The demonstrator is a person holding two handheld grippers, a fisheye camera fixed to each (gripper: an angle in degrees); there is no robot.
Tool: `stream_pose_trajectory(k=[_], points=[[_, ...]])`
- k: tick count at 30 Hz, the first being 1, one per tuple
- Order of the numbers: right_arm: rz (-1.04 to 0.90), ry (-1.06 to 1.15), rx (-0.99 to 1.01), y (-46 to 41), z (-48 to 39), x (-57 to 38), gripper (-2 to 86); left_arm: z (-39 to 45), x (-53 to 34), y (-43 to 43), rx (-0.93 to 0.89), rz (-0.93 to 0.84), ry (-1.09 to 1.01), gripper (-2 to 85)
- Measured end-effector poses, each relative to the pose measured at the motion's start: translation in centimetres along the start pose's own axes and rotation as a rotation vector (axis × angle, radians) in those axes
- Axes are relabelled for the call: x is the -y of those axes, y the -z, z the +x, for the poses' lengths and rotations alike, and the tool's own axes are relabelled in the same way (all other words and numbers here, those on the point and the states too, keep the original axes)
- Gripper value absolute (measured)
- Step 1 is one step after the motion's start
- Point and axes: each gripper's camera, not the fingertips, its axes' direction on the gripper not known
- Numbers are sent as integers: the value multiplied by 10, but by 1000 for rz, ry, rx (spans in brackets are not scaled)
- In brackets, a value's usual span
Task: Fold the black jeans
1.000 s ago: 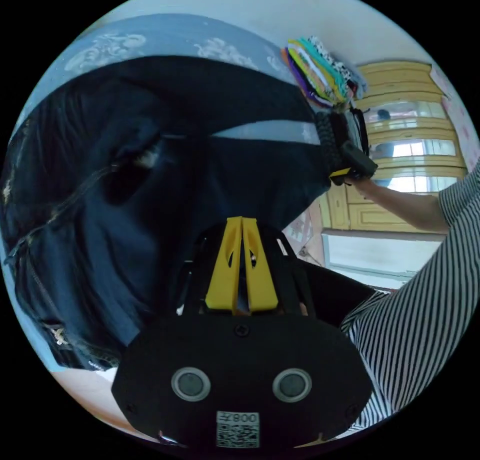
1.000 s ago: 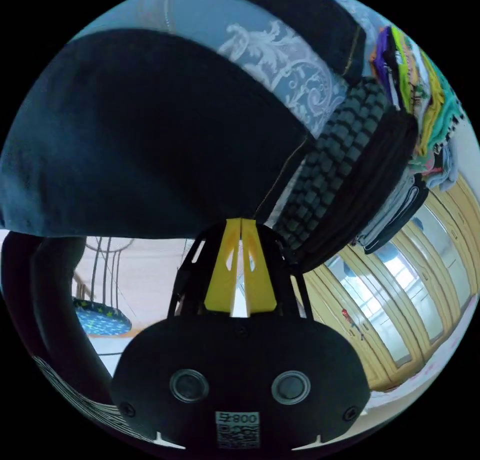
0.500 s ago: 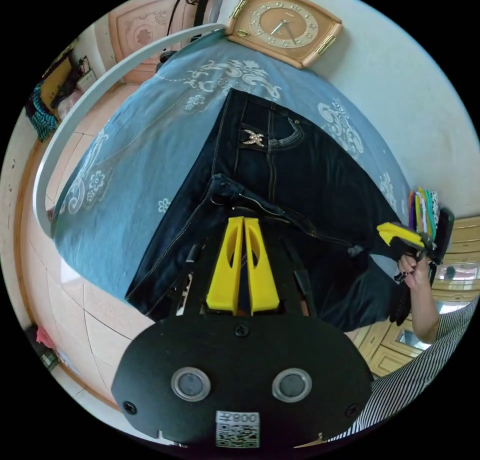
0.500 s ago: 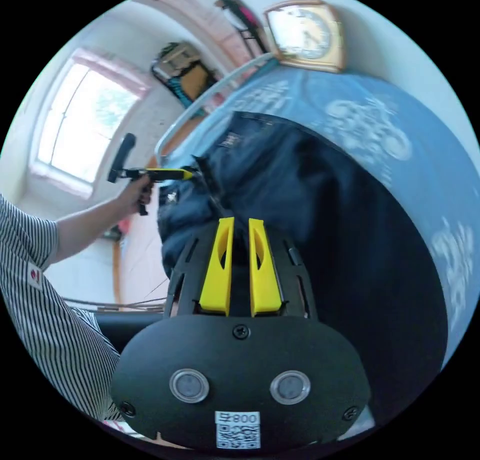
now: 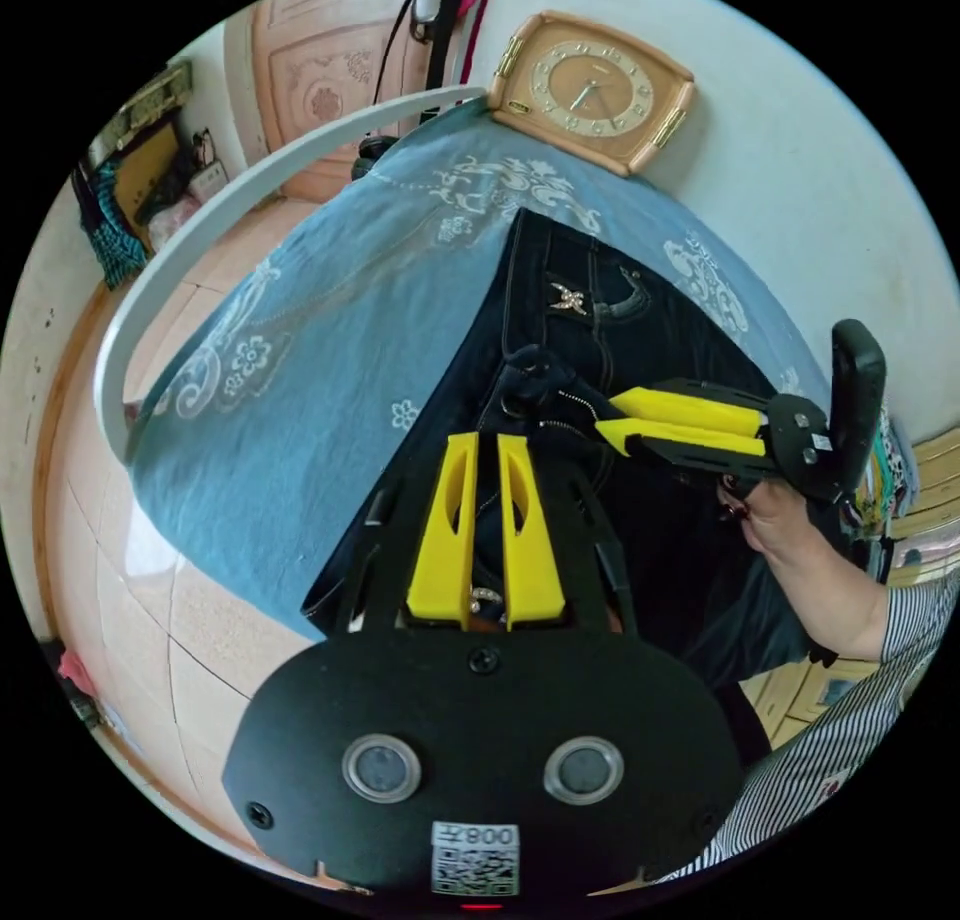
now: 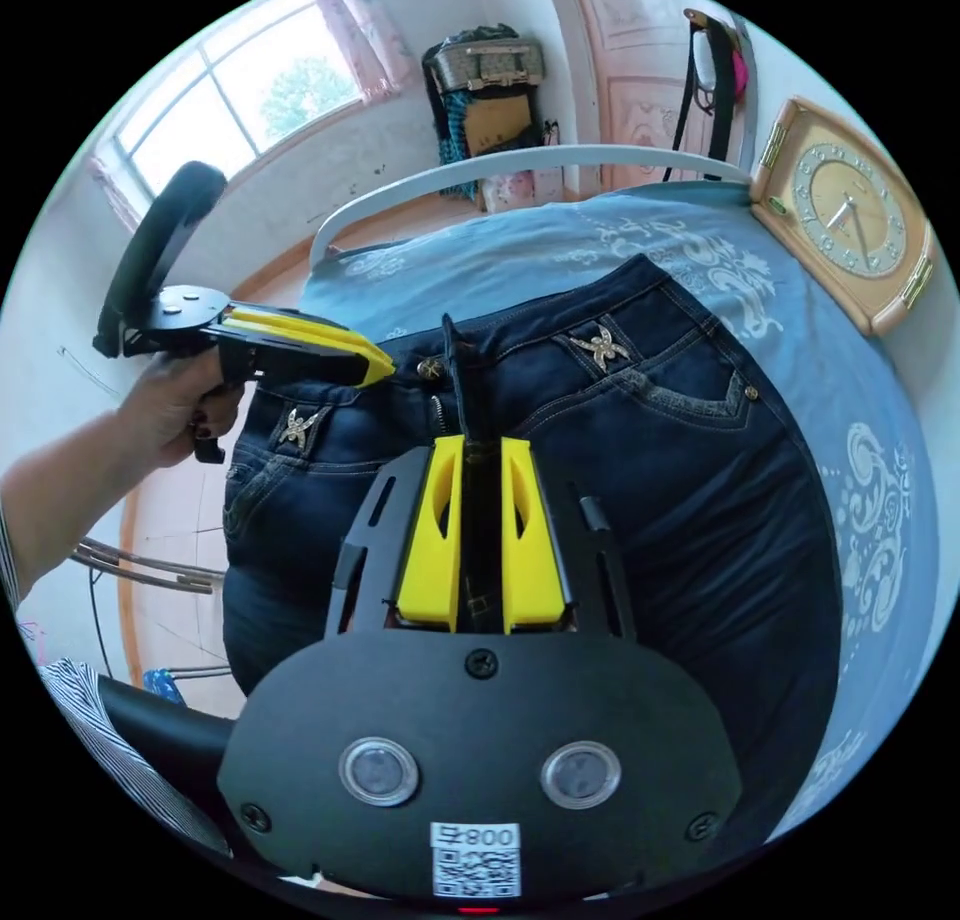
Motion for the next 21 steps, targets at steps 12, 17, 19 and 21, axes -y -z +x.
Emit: stream_pose_trajectory(k=[12,17,19,21], points=[[211,-163,213,123,15,1,20,-43,34,56,-33,126,-19,3],[179,-160,199,142,6,16,19,-58,54,37,5,-55,-76,8],[170,-161,194,146,4,20,19,-65,55,34,8,-74,-87,9],[165,-163,196,151,2,25,19,-73,56,33,-4,-96,-79,8]])
